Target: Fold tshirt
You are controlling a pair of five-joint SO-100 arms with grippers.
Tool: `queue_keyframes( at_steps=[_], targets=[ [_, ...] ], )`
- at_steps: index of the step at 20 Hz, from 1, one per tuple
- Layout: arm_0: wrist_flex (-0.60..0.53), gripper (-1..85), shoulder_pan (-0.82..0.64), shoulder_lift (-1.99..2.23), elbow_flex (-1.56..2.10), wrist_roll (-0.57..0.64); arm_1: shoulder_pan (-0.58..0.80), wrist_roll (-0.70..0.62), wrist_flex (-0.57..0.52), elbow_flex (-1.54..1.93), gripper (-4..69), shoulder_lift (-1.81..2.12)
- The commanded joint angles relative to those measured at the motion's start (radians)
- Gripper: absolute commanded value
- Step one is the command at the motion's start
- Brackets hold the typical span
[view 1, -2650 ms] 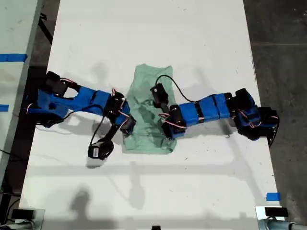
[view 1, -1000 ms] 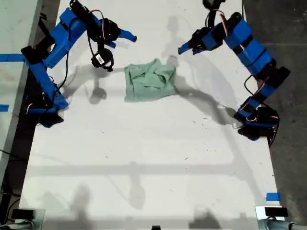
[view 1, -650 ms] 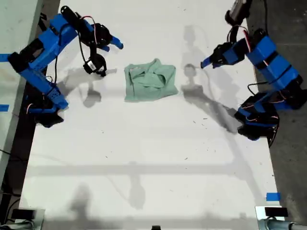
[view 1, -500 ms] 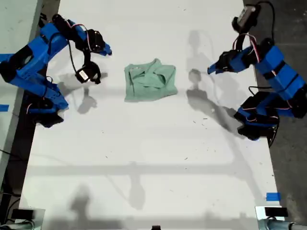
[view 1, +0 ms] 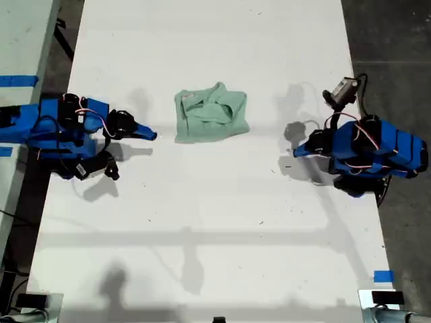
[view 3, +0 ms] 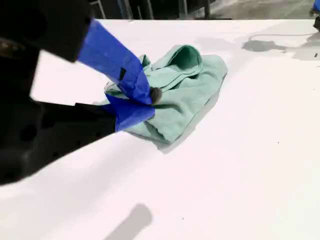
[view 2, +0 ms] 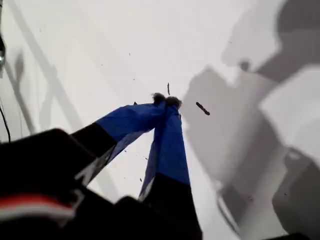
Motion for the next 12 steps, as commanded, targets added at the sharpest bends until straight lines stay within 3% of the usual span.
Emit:
queue_keyframes(
  at_steps=[1, 3, 6, 10, 12],
  targets=[
    [0.064, 0.1, 0.015, 0.348, 0.137, -0.043, -0.063, 0.031, 0.018, 0.044, -1.6, 0.083],
    [0.161, 0.1, 0.038, 0.598, 0.235, -0.086, -0.066, 0.014, 0.014, 0.035, -1.5, 0.078],
    [0.173, 2.3, 0.052, 0.594, 0.230, -0.089, -0.046, -0.043, -0.083, -0.092, -1.5, -0.115],
    [0.198, 11.3, 0.046, 0.594, 0.233, -0.087, -0.034, -0.209, -0.357, -0.566, -1.5, -0.922],
    [0.209, 12.5, 0.021, 0.594, 0.232, -0.084, -0.040, -0.293, -0.400, -0.845, -1.6, -1.246]
  ],
)
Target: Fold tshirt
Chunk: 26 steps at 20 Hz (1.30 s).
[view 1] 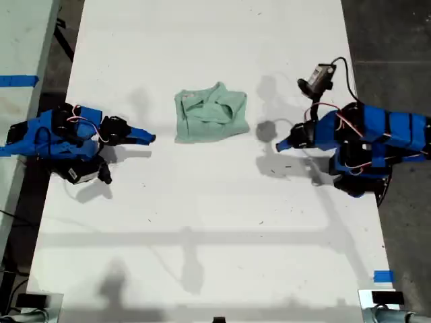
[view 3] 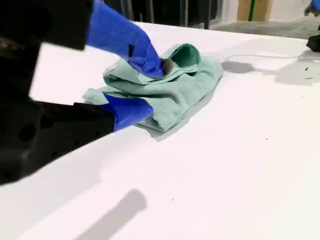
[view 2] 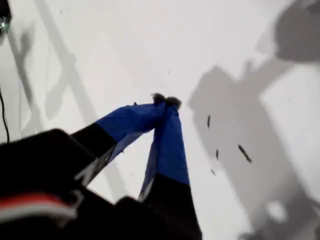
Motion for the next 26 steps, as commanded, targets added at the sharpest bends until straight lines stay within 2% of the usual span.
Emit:
queue_keyframes(
  at_steps=[1, 6, 9, 19, 26],
  targets=[
    [0.006, 12.6, -0.015, 0.104, 0.008, -0.008, -0.003, -0.110, -0.071, -0.442, -1.6, -0.491],
    [0.011, 11.1, -0.017, 0.104, 0.009, -0.006, -0.038, -0.261, -0.015, -1.002, -1.6, -1.043],
    [0.015, 10.1, -0.011, 0.104, 0.011, -0.003, -0.017, -0.339, 0.032, -1.206, -1.7, -1.223],
    [0.023, 7.9, -0.014, 0.104, 0.011, -0.003, 0.183, -0.522, 0.005, -1.226, -1.7, -1.335],
    [0.025, 7.6, -0.020, 0.104, 0.011, -0.003, 0.259, -0.560, 0.106, -1.186, -1.9, -1.299]
  ],
)
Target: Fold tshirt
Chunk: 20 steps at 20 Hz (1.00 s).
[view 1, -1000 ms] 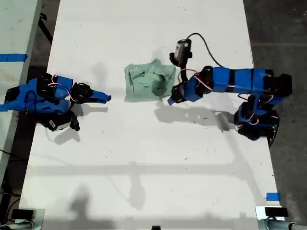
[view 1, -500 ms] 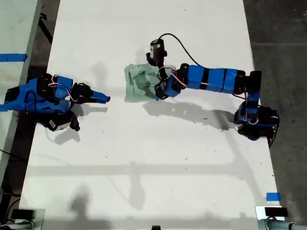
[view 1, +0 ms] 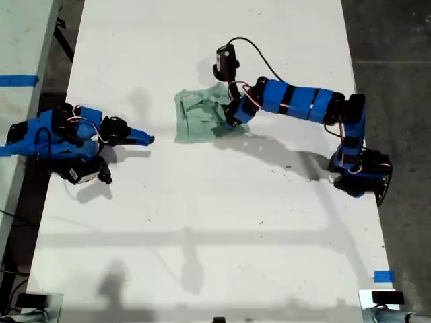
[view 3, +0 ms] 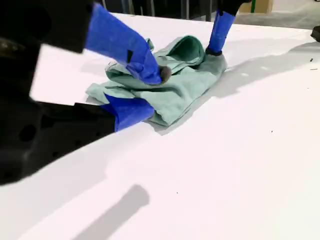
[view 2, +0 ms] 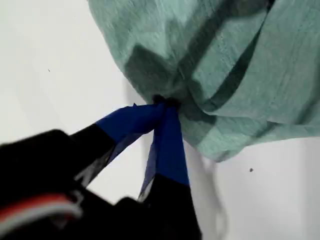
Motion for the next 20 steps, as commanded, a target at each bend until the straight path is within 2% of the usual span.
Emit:
queue_keyframes(
  at_steps=[1, 5, 8, 10, 14, 18, 20],
  targets=[
    [0.002, 7.4, -0.015, 0.104, 0.009, -0.003, 0.048, -0.034, 0.034, -0.021, -1.9, 0.067],
    [0.002, 7.3, -0.014, 0.104, 0.009, -0.003, 0.063, -0.044, 0.055, -0.017, -1.9, 0.075],
    [0.003, 7.3, -0.011, 0.104, 0.009, -0.003, 0.081, -0.052, 0.011, -0.020, -1.9, 0.066],
    [0.003, 7.2, -0.009, 0.104, 0.009, -0.003, 0.097, -0.052, -0.081, -0.028, -1.9, 0.057],
    [0.003, 7.1, -0.015, 0.104, 0.009, -0.003, 0.170, -0.043, -0.400, -0.023, -1.9, 0.032],
    [0.005, 7.0, -0.005, 0.104, 0.009, -0.005, 0.275, 0.066, -0.568, 0.146, -1.9, 0.268],
    [0.005, 7.0, -0.009, 0.104, 0.009, -0.003, 0.339, 0.058, -0.591, 0.314, -1.9, 0.491]
  ],
)
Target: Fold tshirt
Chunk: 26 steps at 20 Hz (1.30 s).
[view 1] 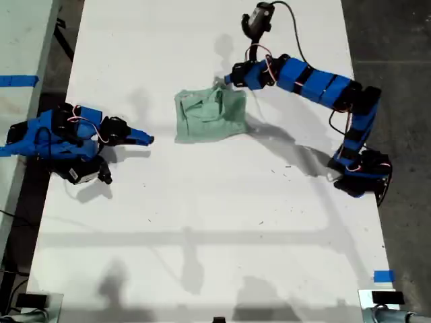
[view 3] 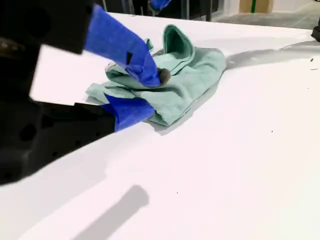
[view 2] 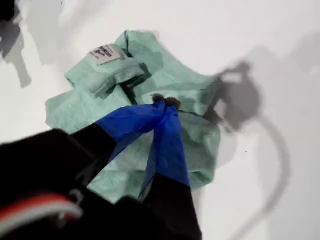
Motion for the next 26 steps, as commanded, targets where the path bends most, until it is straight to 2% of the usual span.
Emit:
queue_keyframes(
  at_steps=[1, 3, 8, 13, 15, 17, 19, 21, 23, 26],
  targets=[
    [0.005, 7.0, -0.009, 0.104, 0.009, -0.003, 0.094, 0.006, -0.011, 0.147, -1.9, 0.385],
    [0.005, 7.0, -0.012, 0.104, 0.009, -0.003, 0.098, -0.035, 0.110, 0.227, -1.8, 0.512],
    [0.005, 7.0, -0.021, 0.104, 0.009, 0.000, -0.135, -0.038, 0.114, 0.408, -1.8, 0.531],
    [0.005, 6.9, -0.015, 0.104, 0.009, 0.000, -0.348, -0.040, 0.212, 0.295, -1.8, 0.373],
    [0.006, 6.8, -0.008, 0.104, 0.009, -0.006, -0.416, -0.031, 0.301, 0.299, -1.8, 0.382],
    [0.015, 8.0, 0.015, 0.104, 0.006, -0.040, -0.471, 0.077, 0.407, 0.388, -1.8, 0.469],
    [0.035, 12.2, 0.052, 0.107, 0.002, -0.107, -0.511, 0.210, 0.394, 0.614, -1.8, 0.666],
    [0.046, 5.3, 0.044, 0.107, 0.002, -0.107, -0.540, 0.334, 0.397, 0.847, -1.8, 0.885],
    [0.046, 5.2, 0.083, 0.107, 0.002, -0.107, -0.580, 0.466, 0.393, 1.069, -1.8, 1.104],
    [0.046, 5.5, 0.176, 0.107, 0.003, -0.107, -0.644, 0.676, 0.440, 1.308, -1.8, 1.371]
  ],
)
